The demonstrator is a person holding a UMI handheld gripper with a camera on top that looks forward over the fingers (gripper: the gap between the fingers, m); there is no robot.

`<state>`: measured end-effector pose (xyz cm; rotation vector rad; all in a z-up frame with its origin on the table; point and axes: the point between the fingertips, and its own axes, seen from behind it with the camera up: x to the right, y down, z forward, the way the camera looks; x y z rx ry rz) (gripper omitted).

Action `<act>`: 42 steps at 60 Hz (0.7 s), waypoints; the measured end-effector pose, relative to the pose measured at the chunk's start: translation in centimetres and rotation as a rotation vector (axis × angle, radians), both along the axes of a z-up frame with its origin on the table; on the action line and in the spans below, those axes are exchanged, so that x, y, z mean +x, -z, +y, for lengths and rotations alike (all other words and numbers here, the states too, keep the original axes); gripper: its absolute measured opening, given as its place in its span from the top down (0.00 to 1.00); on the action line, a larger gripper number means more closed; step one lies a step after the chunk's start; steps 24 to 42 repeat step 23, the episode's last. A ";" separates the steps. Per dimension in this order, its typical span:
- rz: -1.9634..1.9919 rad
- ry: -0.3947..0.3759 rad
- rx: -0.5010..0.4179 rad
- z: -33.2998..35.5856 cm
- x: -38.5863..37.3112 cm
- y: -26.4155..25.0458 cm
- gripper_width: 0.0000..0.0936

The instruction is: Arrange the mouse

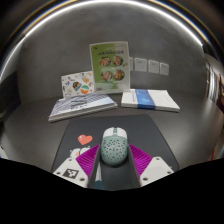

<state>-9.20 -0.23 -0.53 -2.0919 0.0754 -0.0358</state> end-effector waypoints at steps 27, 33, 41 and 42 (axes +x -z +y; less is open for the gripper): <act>0.021 -0.149 0.057 -5.8 0.0 -8.1 0.10; 0.021 -0.149 0.057 -5.8 0.0 -8.1 0.10; 0.021 -0.149 0.057 -5.8 0.0 -8.1 0.10; 0.021 -0.149 0.057 -5.8 0.0 -8.1 0.10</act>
